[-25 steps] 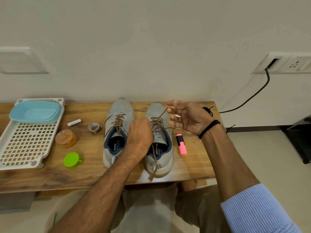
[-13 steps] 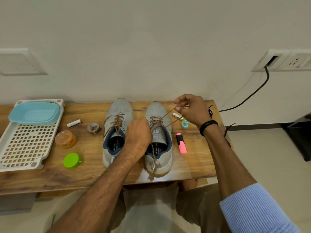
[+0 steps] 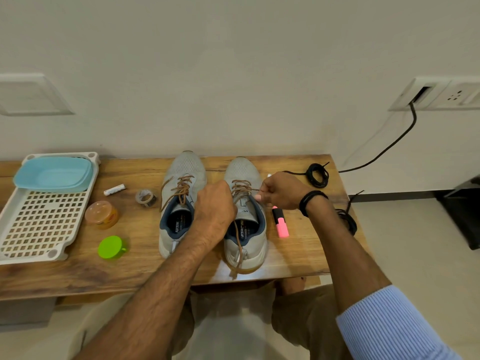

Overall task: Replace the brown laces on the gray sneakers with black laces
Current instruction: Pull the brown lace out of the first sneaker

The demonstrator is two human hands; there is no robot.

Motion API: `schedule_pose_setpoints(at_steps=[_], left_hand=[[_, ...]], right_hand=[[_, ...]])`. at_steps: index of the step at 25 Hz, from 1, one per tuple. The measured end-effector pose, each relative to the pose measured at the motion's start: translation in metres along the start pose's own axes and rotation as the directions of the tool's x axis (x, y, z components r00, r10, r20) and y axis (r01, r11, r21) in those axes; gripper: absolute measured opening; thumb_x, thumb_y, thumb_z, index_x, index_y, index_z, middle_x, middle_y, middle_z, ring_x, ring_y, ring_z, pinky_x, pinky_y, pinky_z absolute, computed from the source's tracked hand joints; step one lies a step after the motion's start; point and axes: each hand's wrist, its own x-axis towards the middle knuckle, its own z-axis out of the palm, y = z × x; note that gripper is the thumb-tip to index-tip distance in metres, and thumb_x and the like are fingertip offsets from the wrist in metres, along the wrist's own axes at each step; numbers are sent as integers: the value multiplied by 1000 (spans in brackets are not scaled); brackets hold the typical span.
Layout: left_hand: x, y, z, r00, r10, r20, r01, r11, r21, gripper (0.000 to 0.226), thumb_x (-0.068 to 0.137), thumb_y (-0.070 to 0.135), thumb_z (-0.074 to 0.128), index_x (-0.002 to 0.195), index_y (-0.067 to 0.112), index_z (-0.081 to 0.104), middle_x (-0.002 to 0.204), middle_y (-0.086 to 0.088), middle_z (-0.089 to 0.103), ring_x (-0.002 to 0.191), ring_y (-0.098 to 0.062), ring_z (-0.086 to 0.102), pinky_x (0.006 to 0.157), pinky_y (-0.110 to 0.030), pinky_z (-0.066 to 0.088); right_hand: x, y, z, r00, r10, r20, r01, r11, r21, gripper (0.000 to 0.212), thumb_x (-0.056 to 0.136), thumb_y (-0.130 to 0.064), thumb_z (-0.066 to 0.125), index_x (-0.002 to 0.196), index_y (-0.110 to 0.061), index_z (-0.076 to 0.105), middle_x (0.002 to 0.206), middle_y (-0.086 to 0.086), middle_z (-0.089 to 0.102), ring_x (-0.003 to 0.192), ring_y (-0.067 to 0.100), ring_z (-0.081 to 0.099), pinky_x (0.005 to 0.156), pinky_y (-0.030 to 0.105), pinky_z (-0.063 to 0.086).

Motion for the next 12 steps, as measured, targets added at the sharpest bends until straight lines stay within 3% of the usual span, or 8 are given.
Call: schedule_pose_setpoints(at_steps=[3, 5, 7, 9, 12], left_hand=[[1, 0, 1, 1000, 2, -6, -2, 1000, -2, 19, 90, 15, 67, 104, 3, 60, 106, -16, 64, 98, -31, 61, 71, -34, 46], [1, 0, 3, 1000, 7, -5, -7, 1000, -8, 18, 90, 15, 67, 102, 3, 60, 105, -16, 64, 97, -32, 62, 73, -36, 49], [1, 0, 3, 1000, 5, -2, -5, 1000, -15, 16, 90, 14, 66, 100, 3, 61, 104, -17, 65, 96, -32, 62, 74, -37, 51], [1, -1, 3, 1000, 11, -1, -11, 1000, -1, 15, 91, 13, 65, 101, 3, 62, 104, -16, 65, 96, -31, 63, 73, -35, 51], [0, -3, 2, 1000, 22, -9, -22, 999, 31, 17, 92, 13, 64, 105, 3, 63, 107, -17, 65, 99, -32, 63, 72, -33, 47]], right_hand=[[6, 5, -1, 995, 100, -30, -101, 993, -59, 36, 94, -39, 60, 71, -12, 59, 72, 3, 57, 73, 20, 53, 73, 33, 47], [8, 2, 4, 984, 167, -60, -175, 973, -153, 40, 93, -44, 58, 67, -14, 52, 75, 6, 55, 79, 27, 58, 76, 38, 50], [7, -3, 7, 960, 226, -167, -257, 946, -198, 32, 94, -42, 58, 86, -12, 61, 101, 13, 60, 97, 32, 60, 83, 41, 52], [1, -5, 1, 875, 304, -376, -398, 895, -201, 26, 97, -28, 56, 111, -7, 62, 122, 16, 54, 107, 32, 58, 85, 40, 51], [1, 6, -10, 772, 324, -547, -438, 894, -90, 21, 97, -19, 55, 110, -4, 61, 117, 16, 60, 107, 30, 59, 78, 35, 50]])
